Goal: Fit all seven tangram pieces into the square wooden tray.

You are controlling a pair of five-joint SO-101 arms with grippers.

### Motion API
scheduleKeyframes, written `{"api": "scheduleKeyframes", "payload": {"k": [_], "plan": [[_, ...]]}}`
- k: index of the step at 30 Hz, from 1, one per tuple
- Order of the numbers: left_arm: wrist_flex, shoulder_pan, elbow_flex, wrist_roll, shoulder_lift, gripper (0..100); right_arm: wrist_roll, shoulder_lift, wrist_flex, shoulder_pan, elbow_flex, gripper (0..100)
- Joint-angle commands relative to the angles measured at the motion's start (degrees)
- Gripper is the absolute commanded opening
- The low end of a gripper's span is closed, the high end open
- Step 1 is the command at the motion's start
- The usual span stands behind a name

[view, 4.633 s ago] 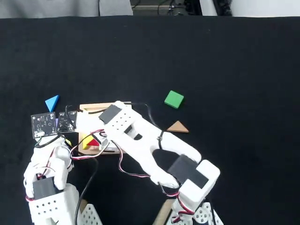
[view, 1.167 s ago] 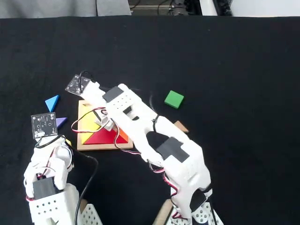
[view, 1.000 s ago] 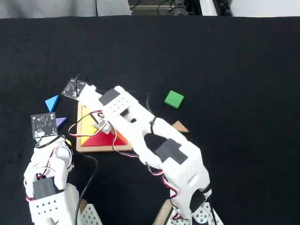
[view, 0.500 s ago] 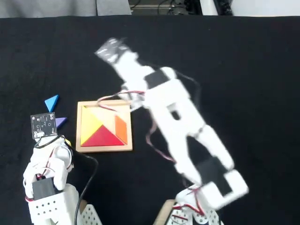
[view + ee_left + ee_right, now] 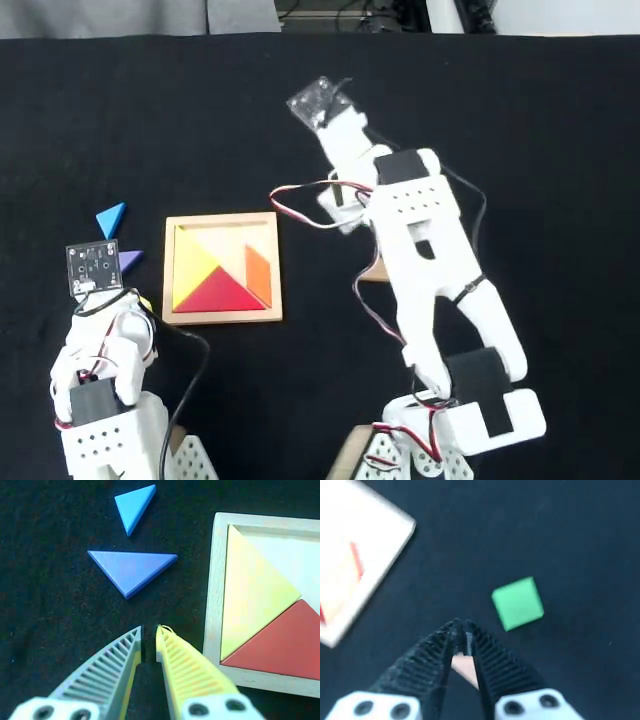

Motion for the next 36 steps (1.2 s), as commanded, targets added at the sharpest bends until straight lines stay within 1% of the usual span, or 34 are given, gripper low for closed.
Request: {"api": "scheduleKeyframes", "payload": {"k": [1,5,7,10,11,15,20,25,29,36], "plan": [[-1.1,0.6,-0.1,-0.4,-0.3,7,10.9,-0.8,5.0,2.1,5.8,1.2],[-1.1,0.7,-0.1,-0.4,-0.3,7,11.3,-3.3,5.1,4.6,13.3,1.2],[-1.1,0.7,-0.1,-0.4,-0.3,7,11.8,-4.5,5.2,7.1,17.2,1.2],[-1.1,0.7,0.0,-0.4,-0.3,7,16.9,-5.1,4.7,10.7,22.0,1.1],[-1.1,0.7,0.0,-0.4,-0.3,7,18.0,-5.1,4.4,12.0,22.9,1.1],[-1.1,0.7,0.0,-0.4,-0.3,7,18.5,-5.1,1.3,16.1,23.7,1.1],[-1.1,0.7,0.0,-0.4,-0.3,7,18.5,-2.2,-3.3,16.6,24.0,1.1],[-1.0,0.7,0.0,-0.4,-0.3,7,18.2,4.3,-6.9,16.3,21.5,1.1],[-0.9,0.7,0.0,-0.4,-0.3,7,18.0,9.2,-6.9,16.4,16.7,1.1],[-0.8,0.7,0.0,-0.4,-0.3,7,13.1,18.9,-6.9,16.1,4.6,1.1]]}}
